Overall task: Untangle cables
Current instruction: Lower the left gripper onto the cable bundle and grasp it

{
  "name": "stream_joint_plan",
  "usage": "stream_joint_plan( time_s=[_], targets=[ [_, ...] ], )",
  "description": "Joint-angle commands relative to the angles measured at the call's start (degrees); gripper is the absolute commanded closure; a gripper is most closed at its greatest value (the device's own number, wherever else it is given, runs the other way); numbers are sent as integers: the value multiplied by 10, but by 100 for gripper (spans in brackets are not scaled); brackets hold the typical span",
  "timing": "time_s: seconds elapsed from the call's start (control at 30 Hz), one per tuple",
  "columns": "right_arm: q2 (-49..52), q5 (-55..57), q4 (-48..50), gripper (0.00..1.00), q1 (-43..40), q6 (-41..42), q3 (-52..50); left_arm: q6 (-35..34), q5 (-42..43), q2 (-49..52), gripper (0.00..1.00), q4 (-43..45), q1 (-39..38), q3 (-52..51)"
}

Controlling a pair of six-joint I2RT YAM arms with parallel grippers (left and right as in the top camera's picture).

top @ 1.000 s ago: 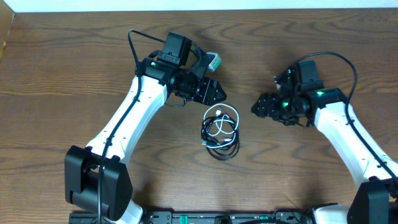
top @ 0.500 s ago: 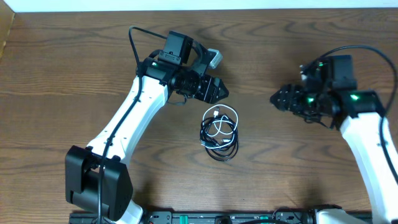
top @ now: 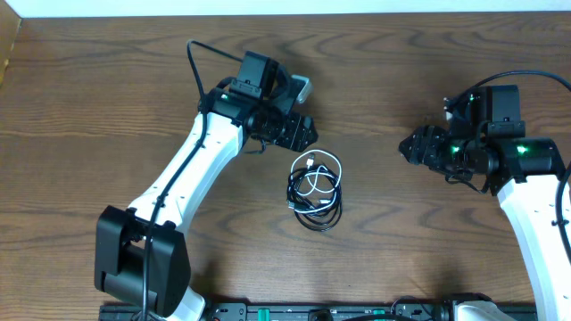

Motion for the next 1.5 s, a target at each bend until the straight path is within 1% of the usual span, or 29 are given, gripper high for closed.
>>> stream_joint_plan(
  time_s=[0.0,0.17,0.27,0.53,0.67,0.7,0.87,0.9,1.2,1.47],
  targets=[
    [0,18,2,35,-1,8,8,-54,-67,15,34,1,-1,-20],
    [2,32,5,34,-1,6,8,-52,-67,43,34,-17,-7,-24],
    [4,32,5,35,-1,0,8,-29,-66,67,34,-34,-23,-26],
    [5,52,8,33,-1,-30,8,-28,-67,111,34,-31,-51,-26],
    [5,51,13,30,-1,-43,8,-28,-74,130,35,-35,-66,-26],
    [5,51,16,29,-1,-47,8,-28,-93,135,40,-38,-72,-26],
    [5,51,33,28,-2,-51,8,-50,-178,141,49,-34,-89,-26],
    [5,51,36,28,-2,-51,8,-50,-186,141,52,-33,-90,-26],
    [5,51,42,28,-1,-51,8,-49,-189,150,62,-14,-91,-28],
    [5,51,48,28,-1,-50,8,-50,-171,184,62,-20,-96,-28]
  ],
)
